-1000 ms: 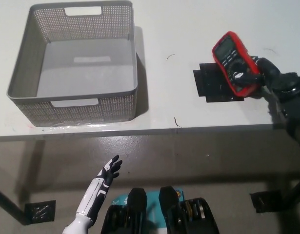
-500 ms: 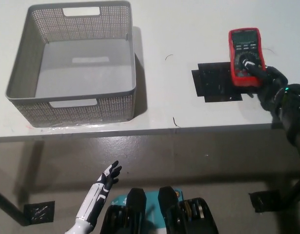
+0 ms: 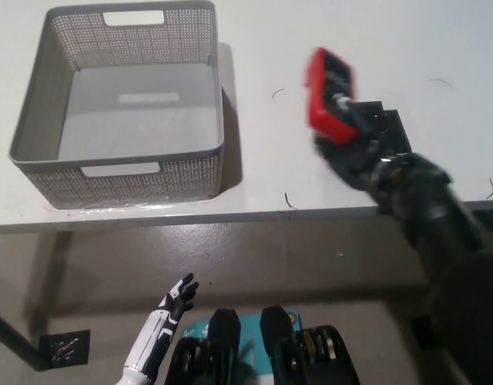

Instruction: Use the right hand to pick up a multimeter on the right side and put it into a container on the left side

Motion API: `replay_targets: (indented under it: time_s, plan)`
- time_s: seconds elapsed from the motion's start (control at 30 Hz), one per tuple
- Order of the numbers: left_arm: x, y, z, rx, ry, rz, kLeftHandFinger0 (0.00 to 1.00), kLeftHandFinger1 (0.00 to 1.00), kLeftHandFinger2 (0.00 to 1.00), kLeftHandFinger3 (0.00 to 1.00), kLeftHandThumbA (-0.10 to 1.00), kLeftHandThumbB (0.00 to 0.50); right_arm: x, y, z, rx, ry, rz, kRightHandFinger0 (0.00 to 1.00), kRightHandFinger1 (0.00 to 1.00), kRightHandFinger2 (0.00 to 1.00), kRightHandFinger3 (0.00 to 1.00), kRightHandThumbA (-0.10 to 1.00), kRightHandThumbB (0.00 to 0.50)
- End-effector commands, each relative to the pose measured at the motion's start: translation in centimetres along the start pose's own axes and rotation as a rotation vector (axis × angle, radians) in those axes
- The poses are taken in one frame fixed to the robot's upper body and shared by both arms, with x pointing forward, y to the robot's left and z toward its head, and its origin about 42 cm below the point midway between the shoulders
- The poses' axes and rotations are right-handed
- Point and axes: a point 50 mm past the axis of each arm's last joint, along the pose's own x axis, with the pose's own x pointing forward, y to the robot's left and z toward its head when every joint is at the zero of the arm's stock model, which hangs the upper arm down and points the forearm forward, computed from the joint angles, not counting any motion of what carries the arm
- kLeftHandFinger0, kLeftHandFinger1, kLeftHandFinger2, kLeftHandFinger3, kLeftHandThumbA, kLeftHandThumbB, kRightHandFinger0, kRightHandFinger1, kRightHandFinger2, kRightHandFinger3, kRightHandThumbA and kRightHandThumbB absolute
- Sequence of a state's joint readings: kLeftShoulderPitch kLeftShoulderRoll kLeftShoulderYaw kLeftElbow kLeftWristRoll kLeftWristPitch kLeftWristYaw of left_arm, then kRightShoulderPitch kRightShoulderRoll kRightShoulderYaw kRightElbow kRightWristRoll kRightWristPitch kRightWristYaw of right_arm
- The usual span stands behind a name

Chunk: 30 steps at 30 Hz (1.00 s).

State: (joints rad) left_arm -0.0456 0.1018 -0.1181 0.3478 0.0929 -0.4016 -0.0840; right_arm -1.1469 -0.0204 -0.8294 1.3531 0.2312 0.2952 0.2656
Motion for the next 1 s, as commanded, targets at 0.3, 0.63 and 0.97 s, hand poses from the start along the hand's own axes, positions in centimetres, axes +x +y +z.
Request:
replay_targets:
  time_s: [0.3, 0.63, 0.97]
  plan:
    - [-0.1, -0.2, 0.6, -0.003, -0.048, -0.007, 1.0, 1.0, 1.0, 1.0, 1.0, 0.245, 0.0, 19.1, 1.8, -0.055, -0.032, 0.546, 0.0, 0.17, 0.69, 0.6, -0.1, 0.13]
    - [-0.8, 0.0, 0.3, 0.007, -0.037, -0.012, 1.0, 1.0, 1.0, 1.0, 1.0, 0.29, -1.5, 21.0, 2.2, -0.118, -0.101, 0.63, 0.0, 0.09, 0.51, 0.41, -0.1, 0.177]
    - [-1.2, -0.8, 0.0, 0.005, -0.023, -0.038, 1.0, 1.0, 1.0, 1.0, 1.0, 0.262, 0.9, 24.4, 1.0, -0.907, -0.273, 0.236, 0.03, 0.51, 1.0, 0.97, -0.1, 0.136]
